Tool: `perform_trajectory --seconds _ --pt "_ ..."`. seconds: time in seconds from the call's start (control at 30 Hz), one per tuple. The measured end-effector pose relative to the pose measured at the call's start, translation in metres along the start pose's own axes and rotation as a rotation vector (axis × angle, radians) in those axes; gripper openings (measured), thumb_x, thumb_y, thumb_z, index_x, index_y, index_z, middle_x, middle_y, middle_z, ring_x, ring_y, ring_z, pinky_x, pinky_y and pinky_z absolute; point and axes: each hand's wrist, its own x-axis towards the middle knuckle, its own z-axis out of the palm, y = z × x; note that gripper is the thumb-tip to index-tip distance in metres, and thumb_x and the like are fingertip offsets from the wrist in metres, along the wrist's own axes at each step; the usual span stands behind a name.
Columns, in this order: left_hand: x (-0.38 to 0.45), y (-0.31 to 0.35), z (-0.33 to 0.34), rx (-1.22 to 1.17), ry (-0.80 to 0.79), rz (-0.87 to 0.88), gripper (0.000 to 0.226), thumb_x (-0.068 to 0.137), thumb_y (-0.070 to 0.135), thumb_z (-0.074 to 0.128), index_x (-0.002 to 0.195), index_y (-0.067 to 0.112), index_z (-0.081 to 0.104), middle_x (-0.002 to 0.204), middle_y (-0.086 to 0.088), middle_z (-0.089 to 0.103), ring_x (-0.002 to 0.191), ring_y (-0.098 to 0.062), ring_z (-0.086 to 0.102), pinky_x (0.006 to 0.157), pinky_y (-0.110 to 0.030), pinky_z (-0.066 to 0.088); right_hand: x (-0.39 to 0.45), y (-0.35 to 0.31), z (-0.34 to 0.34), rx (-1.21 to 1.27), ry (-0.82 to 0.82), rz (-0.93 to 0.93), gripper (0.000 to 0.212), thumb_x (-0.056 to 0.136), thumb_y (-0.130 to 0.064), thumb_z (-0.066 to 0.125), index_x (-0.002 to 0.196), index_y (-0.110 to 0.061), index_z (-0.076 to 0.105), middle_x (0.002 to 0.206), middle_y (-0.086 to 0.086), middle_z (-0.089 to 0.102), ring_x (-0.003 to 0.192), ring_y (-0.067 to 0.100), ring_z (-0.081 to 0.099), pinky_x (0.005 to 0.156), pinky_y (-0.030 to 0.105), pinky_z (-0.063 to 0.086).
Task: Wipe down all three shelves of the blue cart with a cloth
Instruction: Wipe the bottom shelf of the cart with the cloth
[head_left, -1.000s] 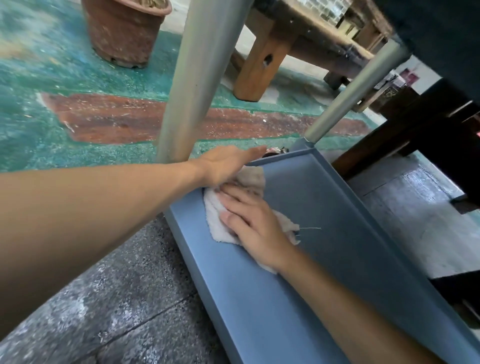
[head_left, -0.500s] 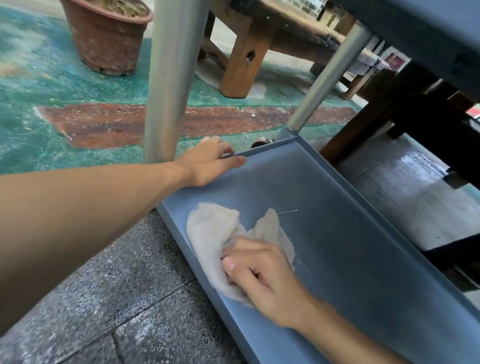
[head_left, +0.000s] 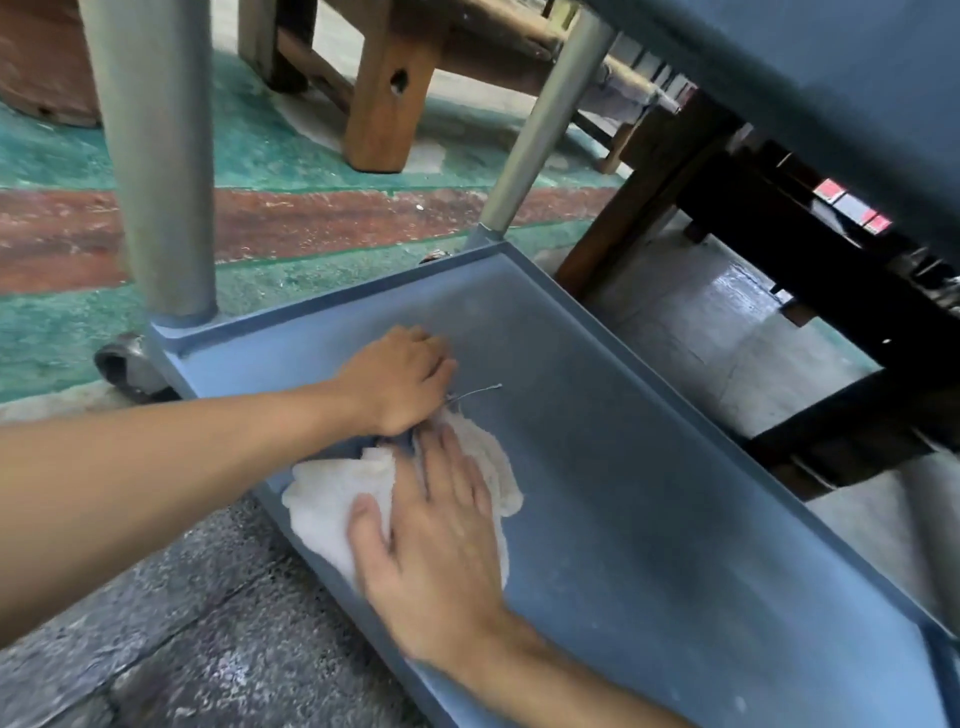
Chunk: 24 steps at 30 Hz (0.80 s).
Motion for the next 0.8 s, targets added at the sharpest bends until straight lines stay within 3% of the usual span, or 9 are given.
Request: perform_trajectory --seconds 0.07,0.1,0.17,0.27,0.4,0.53,0.67,0.73,0.8 --pt "-0.005 0.0 -0.001 0.156 -0.045 0.018 0.089 0.077 0.054 -0.007 0.121 0.011 0.058 0.127 -0.013 0.056 0.122 -0.034 0.047 0.104 -0.045 0.038 -0.004 0.028 -0.011 0.027 -0.021 -0.217 0.068 0.095 -0.047 0.035 0.159 -0.024 0.031 0.17 0.006 0.018 0.158 0.018 0.006 0.127 0.04 0.007" --pt "-0.006 0.0 -0.003 0.221 -0.059 0.044 0.095 0.073 0.054 -0.015 0.121 0.014 0.056 0.126 -0.011 0.056 0.122 -0.034 0.046 0.104 -0.045 0.037 -0.004 0.044 -0.016 0.042 -0.043 -0.329 0.067 0.096 -0.042 0.044 0.159 -0.024 0.032 0.169 0.005 0.021 0.158 0.016 0.008 0.128 0.039 0.007" --pt "-0.005 0.001 -0.002 0.281 -0.043 0.078 0.09 0.077 0.055 -0.016 0.117 0.018 0.056 0.122 -0.011 0.056 0.119 -0.033 0.046 0.104 -0.045 0.037 0.001 0.075 -0.024 0.038 -0.074 -0.532 0.069 0.094 -0.034 0.057 0.158 -0.019 0.035 0.169 0.003 0.023 0.158 0.014 0.01 0.128 0.038 0.008" --pt "-0.005 0.006 0.004 0.27 0.028 0.056 0.072 0.089 0.057 -0.001 0.109 0.021 0.058 0.115 -0.009 0.054 0.114 -0.031 0.046 0.1 -0.044 0.041 0.022 0.112 -0.03 -0.005 -0.102 -0.756 0.067 0.089 -0.023 0.063 0.153 -0.014 0.045 0.167 0.009 0.026 0.158 0.022 0.012 0.128 0.043 0.01" --pt "-0.008 0.011 0.007 0.34 0.076 0.068 0.071 0.09 0.061 0.003 0.1 0.023 0.062 0.111 -0.004 0.054 0.11 -0.027 0.051 0.087 -0.039 0.042 0.057 0.157 -0.032 -0.061 -0.099 -0.878 0.058 0.089 -0.026 0.055 0.146 -0.014 0.055 0.167 0.013 0.026 0.157 0.032 0.019 0.126 0.05 0.015" --pt "-0.012 0.015 0.011 0.393 0.104 0.055 0.068 0.092 0.059 0.006 0.1 0.02 0.062 0.113 -0.004 0.055 0.11 -0.027 0.052 0.084 -0.039 0.042 0.081 0.198 -0.044 -0.168 -0.095 -0.755 0.058 0.088 -0.019 0.06 0.146 -0.019 0.055 0.168 0.006 0.026 0.156 0.028 0.021 0.126 0.045 0.017" --pt "-0.016 0.019 0.016 0.381 0.122 0.005 0.068 0.091 0.06 0.008 0.096 0.018 0.063 0.107 -0.004 0.054 0.106 -0.028 0.051 0.083 -0.039 0.045 0.084 0.228 -0.069 -0.085 -0.032 -0.348 0.064 0.092 0.002 0.063 0.152 -0.005 0.043 0.164 0.011 0.032 0.155 0.026 0.026 0.125 0.047 0.026" --pt "-0.017 0.019 0.018 0.386 0.127 0.003 0.068 0.091 0.06 0.009 0.096 0.018 0.063 0.105 -0.003 0.054 0.105 -0.027 0.051 0.082 -0.039 0.045 0.078 0.238 -0.08 0.016 -0.053 -0.142 0.06 0.098 0.004 0.059 0.153 0.0 0.035 0.16 0.006 0.033 0.152 0.028 0.031 0.126 0.029 0.023" --pt "-0.017 0.018 0.017 0.378 0.118 0.007 0.067 0.091 0.059 0.009 0.096 0.018 0.062 0.105 -0.002 0.054 0.105 -0.027 0.051 0.083 -0.039 0.045 0.069 0.243 -0.087 0.081 -0.089 0.052 0.051 0.104 -0.003 0.051 0.152 0.001 0.034 0.158 0.005 0.031 0.15 0.024 0.03 0.111 -0.001 0.012"
